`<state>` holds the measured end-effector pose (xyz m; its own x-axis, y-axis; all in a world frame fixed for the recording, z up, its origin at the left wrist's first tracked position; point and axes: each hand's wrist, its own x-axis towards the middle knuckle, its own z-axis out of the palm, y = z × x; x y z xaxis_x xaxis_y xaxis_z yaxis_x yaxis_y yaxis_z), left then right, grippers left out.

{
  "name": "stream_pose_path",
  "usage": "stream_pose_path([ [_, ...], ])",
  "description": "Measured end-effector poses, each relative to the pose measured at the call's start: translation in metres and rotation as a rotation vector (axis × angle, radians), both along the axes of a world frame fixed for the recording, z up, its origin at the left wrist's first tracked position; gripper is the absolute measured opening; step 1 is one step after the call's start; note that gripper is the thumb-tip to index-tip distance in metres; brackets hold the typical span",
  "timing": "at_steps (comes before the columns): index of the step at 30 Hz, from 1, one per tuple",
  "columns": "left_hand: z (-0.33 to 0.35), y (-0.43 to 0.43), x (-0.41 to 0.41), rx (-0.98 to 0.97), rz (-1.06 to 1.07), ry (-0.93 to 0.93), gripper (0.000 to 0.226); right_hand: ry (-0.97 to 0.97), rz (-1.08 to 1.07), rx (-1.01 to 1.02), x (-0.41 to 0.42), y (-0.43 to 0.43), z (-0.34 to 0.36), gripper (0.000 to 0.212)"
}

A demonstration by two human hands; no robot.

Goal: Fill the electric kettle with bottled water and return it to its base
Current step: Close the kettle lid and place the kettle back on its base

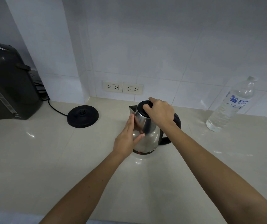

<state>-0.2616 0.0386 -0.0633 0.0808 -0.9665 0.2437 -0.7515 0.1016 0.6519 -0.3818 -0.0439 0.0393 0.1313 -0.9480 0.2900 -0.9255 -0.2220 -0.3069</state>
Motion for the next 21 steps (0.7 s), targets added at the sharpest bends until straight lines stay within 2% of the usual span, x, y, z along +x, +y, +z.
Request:
stream_pose_path([
  [2,0.000,0.000,0.000,-0.003,-0.004,-0.006,0.090,0.024,0.033,-0.005,-0.001,0.001,-0.001,0.031],
  [6,-0.002,0.000,-0.001,0.001,-0.014,-0.017,0.091,0.048,0.071,0.019,-0.015,0.007,-0.010,0.056],
  [9,-0.003,-0.001,-0.001,-0.008,-0.022,-0.007,0.093,-0.015,0.082,-0.092,-0.040,0.012,-0.020,0.053],
  [11,-0.002,-0.001,-0.001,-0.005,-0.011,0.007,0.093,-0.138,0.107,-0.086,-0.059,0.015,-0.029,0.051],
  [15,-0.001,0.001,-0.003,0.000,-0.007,0.034,0.093,-0.497,0.104,0.096,-0.088,0.026,-0.051,0.061],
  [18,0.001,0.003,-0.006,0.009,-0.002,0.043,0.093,-0.603,0.083,0.176,-0.095,0.029,-0.067,0.065],
  [21,0.004,0.003,-0.007,0.024,0.007,0.061,0.093,-0.717,0.026,0.212,-0.097,0.028,-0.075,0.058],
])
